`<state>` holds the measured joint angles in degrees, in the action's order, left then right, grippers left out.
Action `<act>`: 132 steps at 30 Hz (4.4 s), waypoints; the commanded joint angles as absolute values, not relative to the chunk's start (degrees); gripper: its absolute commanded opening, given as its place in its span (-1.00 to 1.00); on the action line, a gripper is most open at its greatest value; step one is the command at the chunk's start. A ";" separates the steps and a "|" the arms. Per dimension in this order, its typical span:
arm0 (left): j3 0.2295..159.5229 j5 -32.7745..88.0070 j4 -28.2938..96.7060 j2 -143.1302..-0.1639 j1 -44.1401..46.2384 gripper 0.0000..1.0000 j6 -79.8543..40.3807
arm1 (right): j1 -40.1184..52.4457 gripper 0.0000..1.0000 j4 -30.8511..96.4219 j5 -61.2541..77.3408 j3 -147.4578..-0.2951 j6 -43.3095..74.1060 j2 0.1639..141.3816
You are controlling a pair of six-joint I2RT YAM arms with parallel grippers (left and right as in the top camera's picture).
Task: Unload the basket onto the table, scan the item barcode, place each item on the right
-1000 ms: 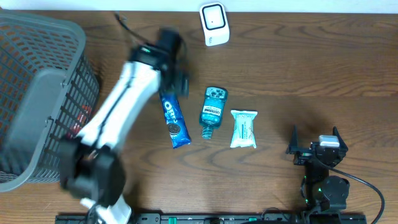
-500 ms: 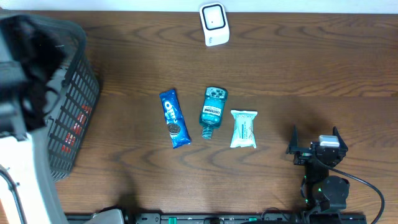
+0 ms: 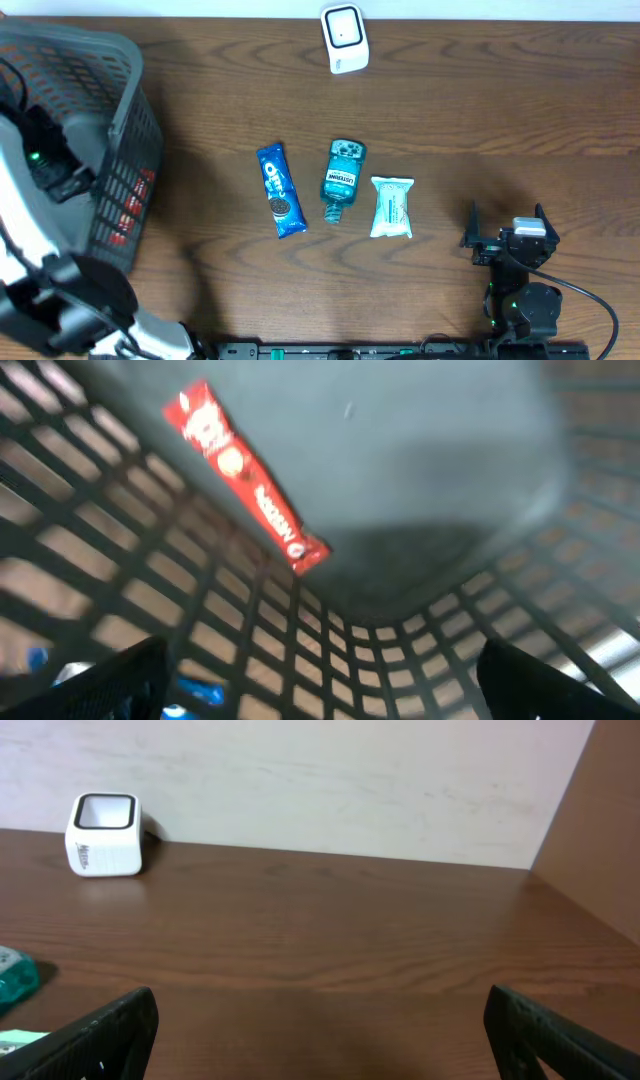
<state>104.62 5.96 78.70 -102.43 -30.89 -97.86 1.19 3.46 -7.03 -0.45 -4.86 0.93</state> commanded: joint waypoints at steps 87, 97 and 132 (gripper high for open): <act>82.28 -17.45 34.44 -128.46 -27.92 0.96 -77.34 | 0.80 0.98 3.64 -6.76 -0.32 -5.21 0.43; 82.41 -17.61 40.14 -119.07 -28.05 0.96 -71.00 | 0.80 0.98 3.64 -6.74 -0.32 -5.21 0.47; 78.37 -15.27 52.56 -108.29 -28.12 0.96 -77.10 | 0.80 0.99 3.64 -6.76 -0.32 -5.21 0.49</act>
<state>80.79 -16.19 52.95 -107.70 -27.97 -74.00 1.19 3.46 -7.03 -0.45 -4.86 0.93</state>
